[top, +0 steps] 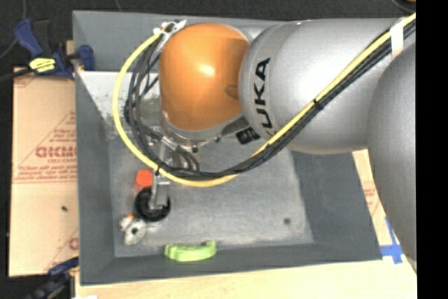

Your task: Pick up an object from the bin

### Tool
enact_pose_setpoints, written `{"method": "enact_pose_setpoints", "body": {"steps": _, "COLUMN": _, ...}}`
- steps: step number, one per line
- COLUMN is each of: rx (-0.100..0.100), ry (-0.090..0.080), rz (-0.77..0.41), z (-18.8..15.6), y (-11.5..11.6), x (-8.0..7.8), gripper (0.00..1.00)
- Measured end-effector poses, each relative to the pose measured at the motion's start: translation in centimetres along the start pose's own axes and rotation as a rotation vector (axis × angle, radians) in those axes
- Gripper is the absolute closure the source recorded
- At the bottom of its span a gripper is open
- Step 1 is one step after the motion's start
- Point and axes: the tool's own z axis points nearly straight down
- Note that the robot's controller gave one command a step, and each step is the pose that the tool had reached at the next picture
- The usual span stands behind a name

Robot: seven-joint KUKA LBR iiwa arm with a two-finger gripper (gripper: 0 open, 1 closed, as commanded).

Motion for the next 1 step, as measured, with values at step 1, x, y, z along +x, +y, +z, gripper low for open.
{"method": "enact_pose_setpoints", "body": {"steps": 1, "rx": -0.002, "ry": -0.008, "rz": 0.006, "z": -0.45, "y": -0.14, "x": -0.19, "gripper": 0.0}}
